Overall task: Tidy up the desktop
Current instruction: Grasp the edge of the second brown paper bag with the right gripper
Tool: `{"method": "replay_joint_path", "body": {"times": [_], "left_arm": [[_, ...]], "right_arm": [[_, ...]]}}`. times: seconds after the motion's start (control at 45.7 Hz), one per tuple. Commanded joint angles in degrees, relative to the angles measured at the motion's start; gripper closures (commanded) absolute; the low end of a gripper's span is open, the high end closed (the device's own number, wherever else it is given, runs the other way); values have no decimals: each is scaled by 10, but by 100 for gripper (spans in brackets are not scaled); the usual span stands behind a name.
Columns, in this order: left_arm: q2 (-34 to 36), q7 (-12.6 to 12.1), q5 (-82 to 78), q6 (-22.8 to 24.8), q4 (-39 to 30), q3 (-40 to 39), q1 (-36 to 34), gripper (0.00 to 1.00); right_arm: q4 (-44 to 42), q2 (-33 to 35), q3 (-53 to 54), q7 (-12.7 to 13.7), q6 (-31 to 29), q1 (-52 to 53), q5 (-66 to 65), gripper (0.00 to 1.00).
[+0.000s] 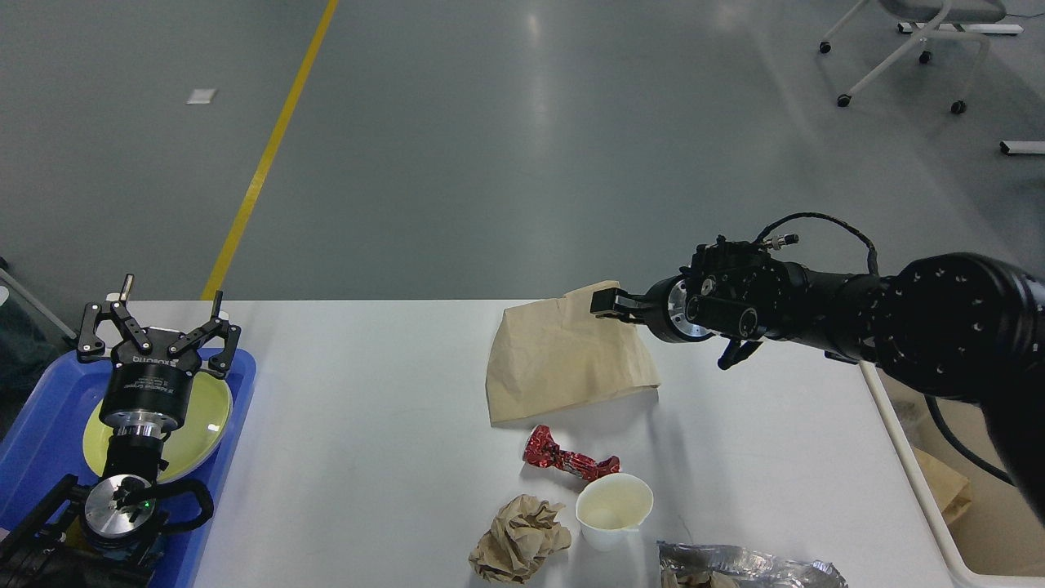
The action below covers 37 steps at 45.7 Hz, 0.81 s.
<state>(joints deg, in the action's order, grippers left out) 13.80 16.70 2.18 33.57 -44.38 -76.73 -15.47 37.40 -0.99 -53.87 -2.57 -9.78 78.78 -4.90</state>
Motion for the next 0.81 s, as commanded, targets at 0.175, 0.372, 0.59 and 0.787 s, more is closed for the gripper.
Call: {"method": "replay_joint_path", "body": {"times": [0.175,0.372,0.59,0.787], "left_arm": [[0,0,-1,0,0,0,0,4],[0,0,-1,0,0,0,0,4],[0,0,0,0,0,0,0,4],[0,0,-1,0,0,0,0,4]], "right_arm": [[-118,-44,-2,-20,88,-112,-160,2],[-146,-45,10,-19,109,-153,-161,1],[-185,-50,23,-20,157,-209,-159,2],[-180,-57,59,-20,159,-214,-154,2]]}}
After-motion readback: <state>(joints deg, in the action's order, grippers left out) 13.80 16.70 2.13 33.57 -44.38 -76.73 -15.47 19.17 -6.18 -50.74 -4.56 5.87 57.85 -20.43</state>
